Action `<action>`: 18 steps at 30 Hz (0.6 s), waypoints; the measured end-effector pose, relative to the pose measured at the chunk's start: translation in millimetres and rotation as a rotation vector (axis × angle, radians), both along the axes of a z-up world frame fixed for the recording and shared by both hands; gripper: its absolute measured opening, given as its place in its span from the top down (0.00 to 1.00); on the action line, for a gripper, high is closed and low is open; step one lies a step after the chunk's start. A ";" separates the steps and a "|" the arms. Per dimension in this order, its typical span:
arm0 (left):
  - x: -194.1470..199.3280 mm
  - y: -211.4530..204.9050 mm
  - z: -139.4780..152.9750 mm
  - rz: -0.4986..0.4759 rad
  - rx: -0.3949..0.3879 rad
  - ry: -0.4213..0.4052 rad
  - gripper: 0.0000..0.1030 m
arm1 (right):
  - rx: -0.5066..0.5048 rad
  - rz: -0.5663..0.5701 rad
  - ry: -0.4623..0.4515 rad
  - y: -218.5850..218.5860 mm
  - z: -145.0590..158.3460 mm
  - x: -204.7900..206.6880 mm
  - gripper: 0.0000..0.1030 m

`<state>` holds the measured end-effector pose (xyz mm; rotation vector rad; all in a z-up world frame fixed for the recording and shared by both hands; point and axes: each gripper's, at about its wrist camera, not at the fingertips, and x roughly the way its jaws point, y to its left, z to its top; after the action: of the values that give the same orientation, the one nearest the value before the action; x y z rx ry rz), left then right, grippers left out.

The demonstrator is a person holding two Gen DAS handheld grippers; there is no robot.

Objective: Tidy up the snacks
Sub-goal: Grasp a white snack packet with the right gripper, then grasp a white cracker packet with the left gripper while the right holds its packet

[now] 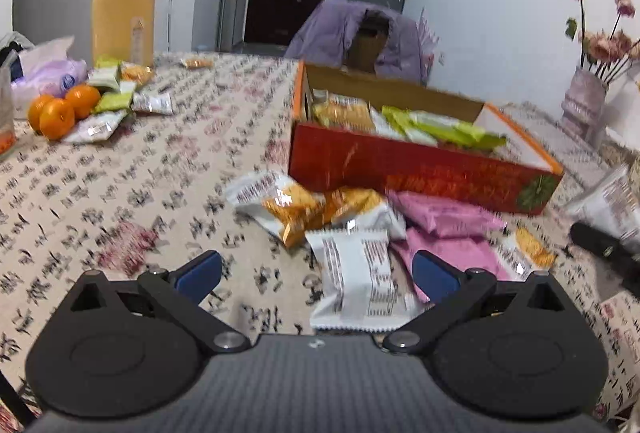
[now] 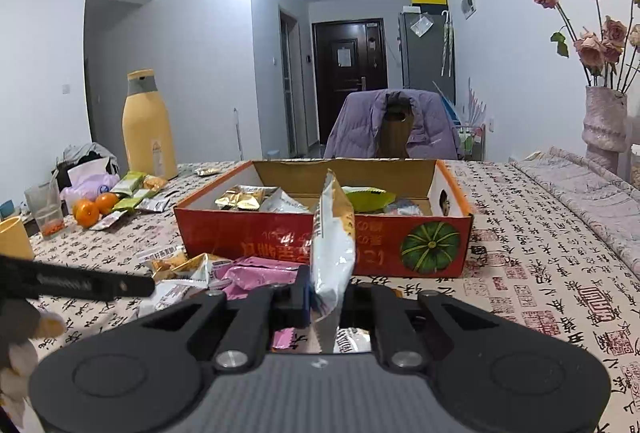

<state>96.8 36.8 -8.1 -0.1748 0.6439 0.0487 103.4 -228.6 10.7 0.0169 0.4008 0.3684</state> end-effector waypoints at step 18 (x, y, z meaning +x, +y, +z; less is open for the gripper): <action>28.6 -32.1 -21.6 0.038 0.097 0.054 0.42 | 0.064 0.008 0.015 -25.5 -20.9 -2.8 0.90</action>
<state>125.4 4.7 -29.7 -0.0921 0.6906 0.1213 100.5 -254.1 -10.2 0.0801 0.4039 0.3893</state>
